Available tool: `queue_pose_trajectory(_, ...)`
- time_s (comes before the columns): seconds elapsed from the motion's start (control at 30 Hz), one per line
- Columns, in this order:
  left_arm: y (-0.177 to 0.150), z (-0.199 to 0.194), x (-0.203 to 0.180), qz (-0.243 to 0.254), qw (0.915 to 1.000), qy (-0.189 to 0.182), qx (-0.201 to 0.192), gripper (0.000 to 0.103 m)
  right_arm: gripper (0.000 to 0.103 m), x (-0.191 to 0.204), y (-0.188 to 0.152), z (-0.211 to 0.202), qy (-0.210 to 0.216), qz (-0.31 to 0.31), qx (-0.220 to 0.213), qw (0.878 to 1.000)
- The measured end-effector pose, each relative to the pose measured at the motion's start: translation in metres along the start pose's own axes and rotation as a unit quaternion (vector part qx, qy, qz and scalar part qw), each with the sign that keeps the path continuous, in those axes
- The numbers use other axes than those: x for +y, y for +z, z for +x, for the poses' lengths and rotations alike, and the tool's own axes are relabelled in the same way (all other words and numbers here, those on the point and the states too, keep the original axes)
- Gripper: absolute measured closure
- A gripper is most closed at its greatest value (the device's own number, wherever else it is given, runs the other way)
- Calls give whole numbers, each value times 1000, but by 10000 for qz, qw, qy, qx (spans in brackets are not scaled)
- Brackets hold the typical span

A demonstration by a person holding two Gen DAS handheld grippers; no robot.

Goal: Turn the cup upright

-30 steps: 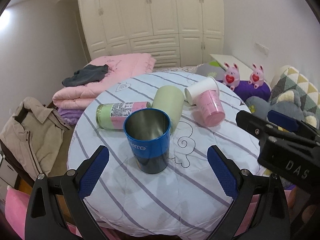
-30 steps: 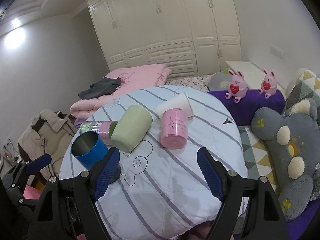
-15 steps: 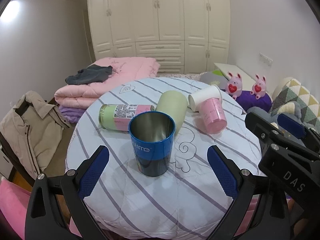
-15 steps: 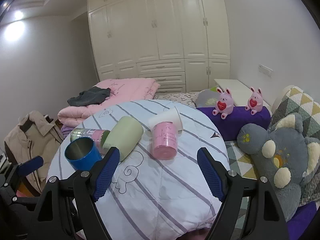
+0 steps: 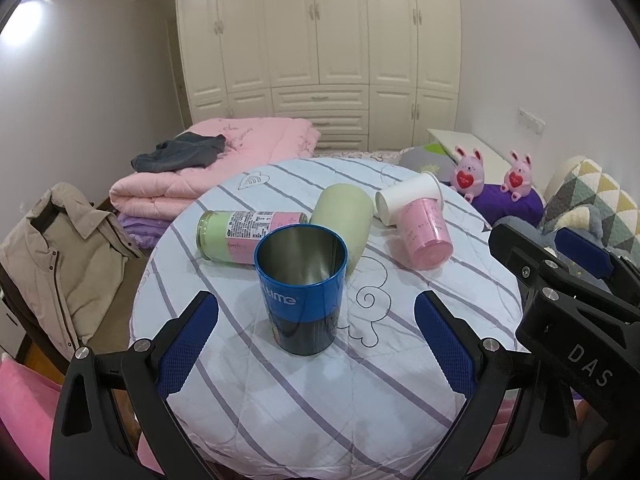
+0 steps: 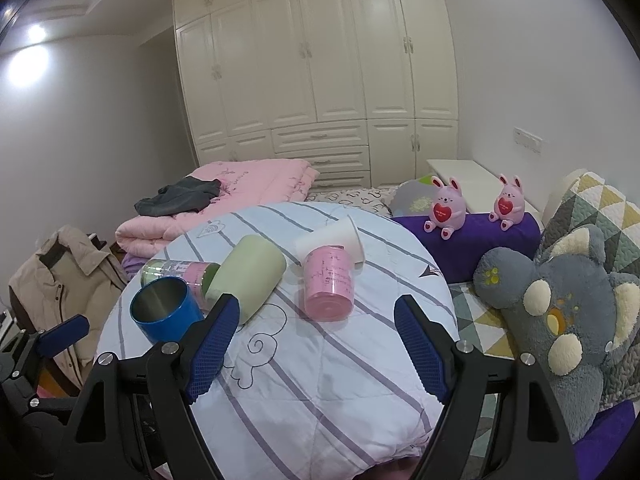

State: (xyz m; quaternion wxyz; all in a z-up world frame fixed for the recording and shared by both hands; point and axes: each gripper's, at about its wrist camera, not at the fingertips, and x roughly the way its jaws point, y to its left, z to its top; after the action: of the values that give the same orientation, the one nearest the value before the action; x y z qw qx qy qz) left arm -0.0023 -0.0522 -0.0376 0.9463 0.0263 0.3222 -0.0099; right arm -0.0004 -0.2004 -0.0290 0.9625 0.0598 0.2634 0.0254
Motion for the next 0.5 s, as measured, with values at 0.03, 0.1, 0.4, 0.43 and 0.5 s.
queue_pose_trajectory(0.03,0,-1,1,6,10000,13,4,3,22,0,0,0,1,-2,-3,10000)
queue_pose_trajectory(0.1,0,-1,0,-4,10000,29,3,3,22,1,0,0,20,-15,0,10000)
queue_pose_trajectory(0.4,0,0,0,-9,10000,60,6,3,22,4,0,0,48,-37,10,10000)
queue_pose_trajectory(0.43,0,0,0,-5,10000,61,15,3,22,4,0,0,46,-39,10,10000)
queue_pose_trajectory(0.5,0,1,1,-10,10000,81,6,3,22,4,0,0,54,-36,5,10000)
